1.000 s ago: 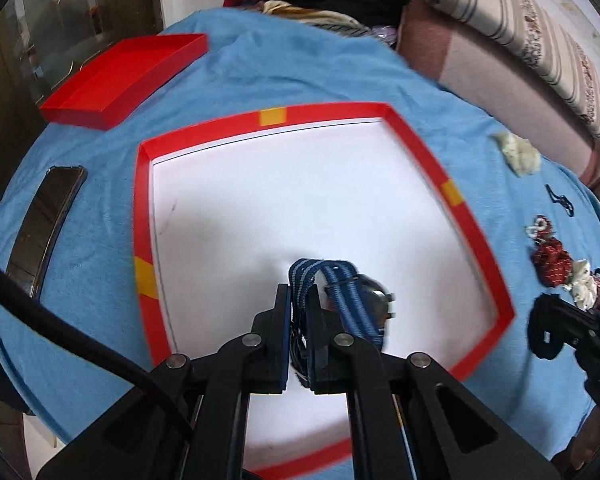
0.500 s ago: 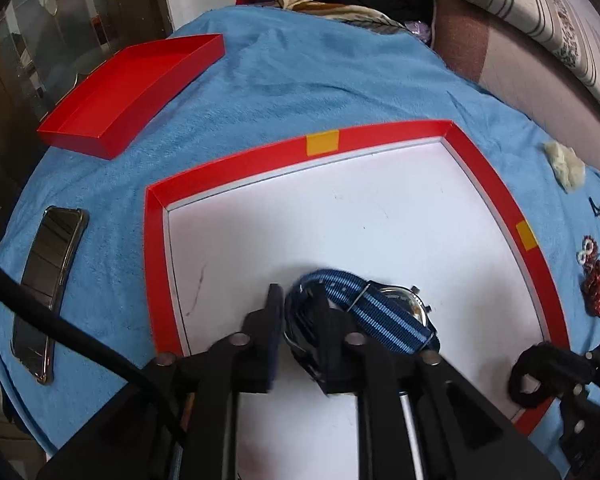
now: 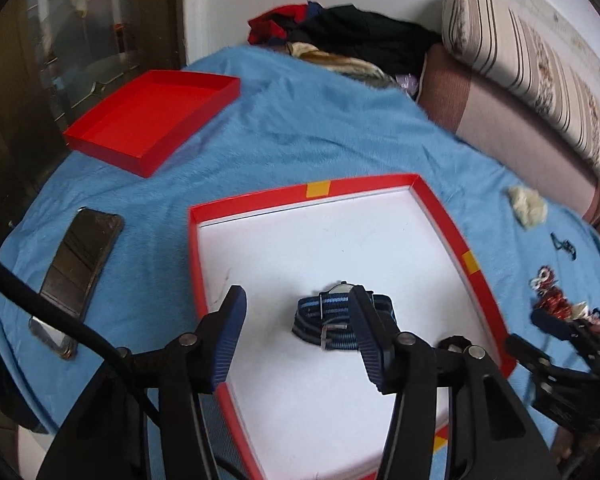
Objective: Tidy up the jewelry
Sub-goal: 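Carry the watch strap into the tray with the left tool while the right drops the hair tie, then regrasp the watch strap with the left tool and reposition it inside the tray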
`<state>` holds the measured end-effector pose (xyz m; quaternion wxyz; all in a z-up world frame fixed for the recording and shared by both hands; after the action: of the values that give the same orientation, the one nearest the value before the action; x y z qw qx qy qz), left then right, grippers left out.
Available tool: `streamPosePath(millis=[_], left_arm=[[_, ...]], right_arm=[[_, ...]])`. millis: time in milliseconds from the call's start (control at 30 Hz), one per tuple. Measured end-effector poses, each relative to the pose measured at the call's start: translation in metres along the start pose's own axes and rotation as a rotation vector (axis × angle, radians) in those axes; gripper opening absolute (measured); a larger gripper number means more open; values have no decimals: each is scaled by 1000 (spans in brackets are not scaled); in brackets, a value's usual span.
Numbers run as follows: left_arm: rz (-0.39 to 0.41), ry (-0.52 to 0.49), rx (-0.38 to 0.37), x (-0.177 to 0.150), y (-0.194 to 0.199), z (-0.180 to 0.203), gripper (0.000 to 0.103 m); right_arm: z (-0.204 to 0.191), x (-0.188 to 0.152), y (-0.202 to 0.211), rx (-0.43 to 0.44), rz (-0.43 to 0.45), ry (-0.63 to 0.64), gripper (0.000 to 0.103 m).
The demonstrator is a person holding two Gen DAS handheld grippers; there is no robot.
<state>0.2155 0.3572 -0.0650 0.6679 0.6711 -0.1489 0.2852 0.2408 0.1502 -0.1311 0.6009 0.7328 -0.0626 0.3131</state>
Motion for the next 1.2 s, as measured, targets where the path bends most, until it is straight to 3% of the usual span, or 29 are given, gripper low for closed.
streamPosePath(millis=[33,100,133,200,433,533,733,900,1000,1200], left_arm=[[7,13,-2,-2,5,-3,52],[7,29,3,-6,8,-7,52],[3,35,10,-8,9,-10,52],[-12,46,21,-12,7,-15,52],[-31,140,-31,-20,4,-19,52],[-26,132,-65,-17,5,-5,52],[-73,1,-112,-13,-16,56,52],[-165,-128,-38,-26,-47,82,51],[-199,-230,74,-38,-55,84,15],[-161,-97,96,-52,-28,41,6]], right_arm=[[3,-2,-5,-4,-14,-2,58],[8,-10,-14,-9,-54,-5,21],[9,-12,-18,-5,-71,-15,11],[10,-18,-17,27,-84,-36,4],[-3,-43,3,61,-99,-2,4],[-10,-61,12,92,-106,-8,6],[-15,-73,23,137,-92,-26,10],[-4,-67,42,147,-35,-67,10],[6,-65,51,145,-9,-97,11],[28,-67,59,135,8,-154,11]])
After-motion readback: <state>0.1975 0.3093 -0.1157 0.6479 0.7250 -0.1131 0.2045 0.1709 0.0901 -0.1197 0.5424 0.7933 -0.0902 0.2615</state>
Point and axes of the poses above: each gripper's, at about its wrist camera, not at the fingertips, and y roughly against the way its jaws point, z to its right, x to its top, the point moved 8 cm from there along -y, roughly the way its jaws point, and after that the axes turned 6 degrees about -y, right-handed, at the moved point
